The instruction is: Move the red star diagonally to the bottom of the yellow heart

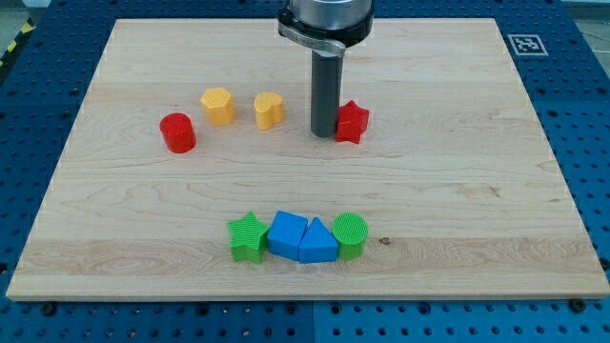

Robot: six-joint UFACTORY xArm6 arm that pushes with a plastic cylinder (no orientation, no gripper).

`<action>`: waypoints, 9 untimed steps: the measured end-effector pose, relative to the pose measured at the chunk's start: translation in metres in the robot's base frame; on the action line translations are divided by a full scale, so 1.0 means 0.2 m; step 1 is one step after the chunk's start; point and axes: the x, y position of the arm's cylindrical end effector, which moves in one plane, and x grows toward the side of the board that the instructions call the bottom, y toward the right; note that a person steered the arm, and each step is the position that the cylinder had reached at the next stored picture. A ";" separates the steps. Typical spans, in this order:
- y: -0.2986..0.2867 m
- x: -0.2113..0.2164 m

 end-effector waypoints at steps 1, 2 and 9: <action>0.00 -0.12; 0.03 -0.23; 0.33 -0.15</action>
